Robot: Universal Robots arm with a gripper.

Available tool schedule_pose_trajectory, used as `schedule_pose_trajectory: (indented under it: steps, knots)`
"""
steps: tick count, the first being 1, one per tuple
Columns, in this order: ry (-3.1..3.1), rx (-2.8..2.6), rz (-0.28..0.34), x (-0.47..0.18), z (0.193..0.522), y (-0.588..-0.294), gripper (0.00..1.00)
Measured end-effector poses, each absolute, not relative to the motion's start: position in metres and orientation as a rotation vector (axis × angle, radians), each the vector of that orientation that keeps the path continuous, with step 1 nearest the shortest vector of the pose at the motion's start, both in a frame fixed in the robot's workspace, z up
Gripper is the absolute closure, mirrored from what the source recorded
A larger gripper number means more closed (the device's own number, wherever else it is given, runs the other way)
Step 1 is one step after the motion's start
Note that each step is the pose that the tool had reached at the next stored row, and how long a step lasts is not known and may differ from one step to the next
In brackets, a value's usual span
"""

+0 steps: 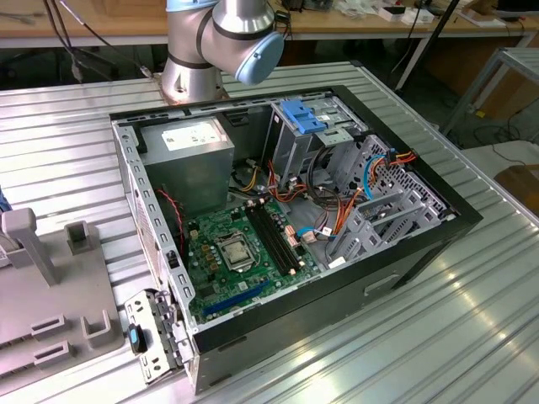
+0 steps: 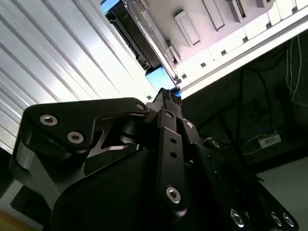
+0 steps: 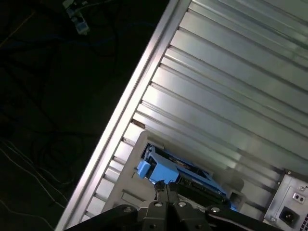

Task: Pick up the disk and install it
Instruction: 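Pick up the disk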

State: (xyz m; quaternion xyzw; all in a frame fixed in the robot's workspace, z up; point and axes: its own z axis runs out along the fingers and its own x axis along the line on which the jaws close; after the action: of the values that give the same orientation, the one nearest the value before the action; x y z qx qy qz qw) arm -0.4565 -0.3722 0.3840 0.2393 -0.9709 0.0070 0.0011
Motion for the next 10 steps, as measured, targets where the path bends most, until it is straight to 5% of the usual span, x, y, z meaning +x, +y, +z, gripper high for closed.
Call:
schedule_pose_trajectory:
  steps: [10]
  knots:
    - [-2.933,1.123,0.026,-0.4565,0.3841,-0.3722,0.89]
